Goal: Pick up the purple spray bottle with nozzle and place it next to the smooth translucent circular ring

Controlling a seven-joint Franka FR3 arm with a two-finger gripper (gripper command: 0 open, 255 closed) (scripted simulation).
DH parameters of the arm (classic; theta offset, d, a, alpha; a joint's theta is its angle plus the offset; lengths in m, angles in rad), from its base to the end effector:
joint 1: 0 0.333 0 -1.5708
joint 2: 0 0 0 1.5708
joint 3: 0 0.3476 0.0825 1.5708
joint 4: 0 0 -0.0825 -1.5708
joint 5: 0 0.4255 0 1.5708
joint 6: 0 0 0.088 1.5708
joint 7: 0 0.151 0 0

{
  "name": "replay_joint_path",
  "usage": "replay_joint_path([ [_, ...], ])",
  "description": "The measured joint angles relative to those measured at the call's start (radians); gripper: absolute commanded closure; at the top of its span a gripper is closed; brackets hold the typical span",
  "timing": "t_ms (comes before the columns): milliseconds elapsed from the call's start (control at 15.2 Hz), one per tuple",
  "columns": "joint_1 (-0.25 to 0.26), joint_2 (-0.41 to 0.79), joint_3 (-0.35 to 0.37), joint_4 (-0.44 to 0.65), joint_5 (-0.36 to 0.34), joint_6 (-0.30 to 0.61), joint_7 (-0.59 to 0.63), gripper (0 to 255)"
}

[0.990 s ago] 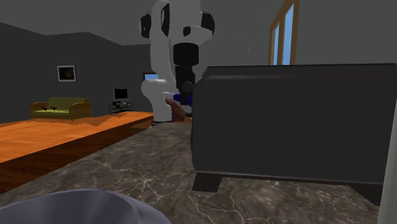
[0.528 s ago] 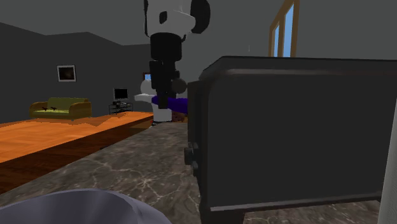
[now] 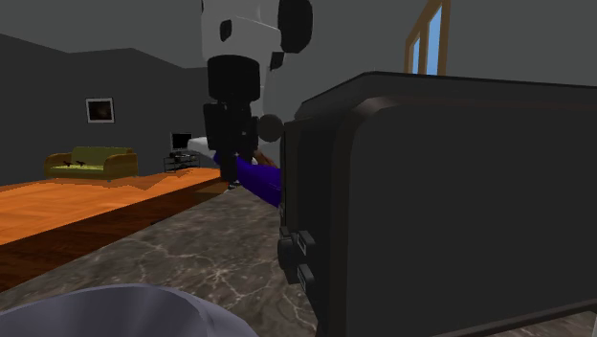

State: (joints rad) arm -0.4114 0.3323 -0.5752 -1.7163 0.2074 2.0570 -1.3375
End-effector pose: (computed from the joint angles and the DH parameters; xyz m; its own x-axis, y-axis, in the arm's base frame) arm 0.4228 -0.5523 0.3945 0.9576 0.2871 0.0257 0.2851 -0.9565 0.0617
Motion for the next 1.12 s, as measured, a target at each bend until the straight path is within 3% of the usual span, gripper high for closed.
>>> replay_joint_path([
  [1122,-0.021,0.094,0.034,-0.101,0.071,0.181,-0.046,255],
])
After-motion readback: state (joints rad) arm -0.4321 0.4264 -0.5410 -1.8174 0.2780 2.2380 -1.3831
